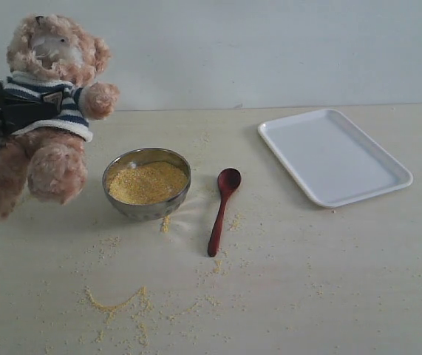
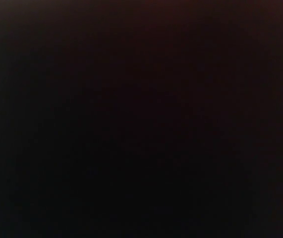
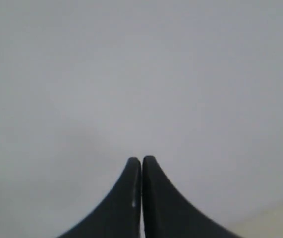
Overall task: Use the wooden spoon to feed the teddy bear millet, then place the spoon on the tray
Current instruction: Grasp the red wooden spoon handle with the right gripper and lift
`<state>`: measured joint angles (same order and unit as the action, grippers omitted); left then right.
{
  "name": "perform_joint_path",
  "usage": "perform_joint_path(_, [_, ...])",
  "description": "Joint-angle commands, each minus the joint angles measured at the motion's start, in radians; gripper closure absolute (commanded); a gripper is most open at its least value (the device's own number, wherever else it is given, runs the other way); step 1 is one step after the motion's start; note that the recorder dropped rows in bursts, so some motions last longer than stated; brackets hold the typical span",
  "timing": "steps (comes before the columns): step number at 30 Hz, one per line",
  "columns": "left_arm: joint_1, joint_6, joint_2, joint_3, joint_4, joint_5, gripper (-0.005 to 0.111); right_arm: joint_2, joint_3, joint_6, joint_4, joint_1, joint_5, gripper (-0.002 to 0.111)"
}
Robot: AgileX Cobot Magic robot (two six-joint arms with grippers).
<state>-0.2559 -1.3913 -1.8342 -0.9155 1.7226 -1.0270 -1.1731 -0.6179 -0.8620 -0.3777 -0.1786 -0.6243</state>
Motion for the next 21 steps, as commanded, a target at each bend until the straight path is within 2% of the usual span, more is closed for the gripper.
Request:
perform_joint_path(1, [-0.001, -0.008, 0.001, -0.001, 0.022, -0.019, 0.102, -0.289, -0.061, 0.207, -0.196, 0.003, 0.192, 0.109])
perform_joint_path(2, [-0.001, -0.008, 0.001, -0.001, 0.022, -0.019, 0.102, -0.307, -0.061, 0.305, -0.214, 0.01, 0.204, 0.109])
perform_joint_path(4, [-0.001, -0.008, 0.001, -0.001, 0.022, -0.019, 0.102, -0.304, -0.065, 0.685, -0.21, 0.095, 0.263, 0.109])
perform_joint_path(5, [-0.001, -0.008, 0.001, -0.001, 0.022, -0.023, 0.102, -0.304, -0.065, 1.084, -0.205, 0.173, 0.373, 0.109])
perform_joint_path(6, [-0.001, -0.008, 0.001, -0.001, 0.022, -0.023, 0.102, -0.304, -0.074, 1.331, -0.175, 0.228, 0.528, 0.109])
perform_joint_path(7, [-0.001, -0.008, 0.001, -0.001, 0.022, -0.023, 0.102, -0.295, -0.082, 1.396, -0.111, 0.272, 0.617, 0.109])
perform_joint_path(9, [-0.001, -0.008, 0.001, -0.001, 0.022, -0.061, 0.102, -0.255, -0.082, 1.29, 0.035, 0.429, 0.624, 0.109])
perform_joint_path(10, [-0.001, -0.008, 0.001, -0.001, 0.022, -0.072, 0.102, -0.262, -0.105, 1.137, 0.11, 0.569, 0.697, 0.109])
perform_joint_path(11, [-0.001, -0.008, 0.001, -0.001, 0.022, -0.072, 0.102, -0.29, -0.144, 1.008, 0.166, 0.668, 0.752, 0.109])
perform_joint_path(12, [-0.001, -0.008, 0.001, -0.001, 0.022, -0.073, 0.102, -0.332, -0.175, 0.909, 0.215, 0.757, 0.75, 0.109])
perform_joint_path(13, [-0.001, -0.008, 0.001, -0.001, 0.022, -0.077, 0.102, -0.408, -0.203, 0.77, 0.247, 0.857, 0.67, 0.108])
perform_joint_path(16, [-0.001, -0.008, 0.001, -0.001, 0.012, -0.077, 0.102, -0.551, -0.251, 0.677, 0.247, 0.921, 0.581, 0.107])
perform_joint_path(17, [-0.001, -0.008, 0.001, -0.001, 0.022, -0.07, 0.102, -0.582, -0.265, 0.673, 0.247, 0.921, 0.583, 0.1])
perform_joint_path(20, [-0.001, -0.008, -0.001, -0.001, 0.022, -0.068, 0.102, -0.73, -0.326, 0.636, 0.247, 0.921, 0.53, 0.039])
perform_joint_path(21, [-0.001, -0.008, -0.001, -0.001, 0.022, -0.068, 0.102, -0.757, -0.35, 0.636, 0.247, 0.921, 0.538, 0.033])
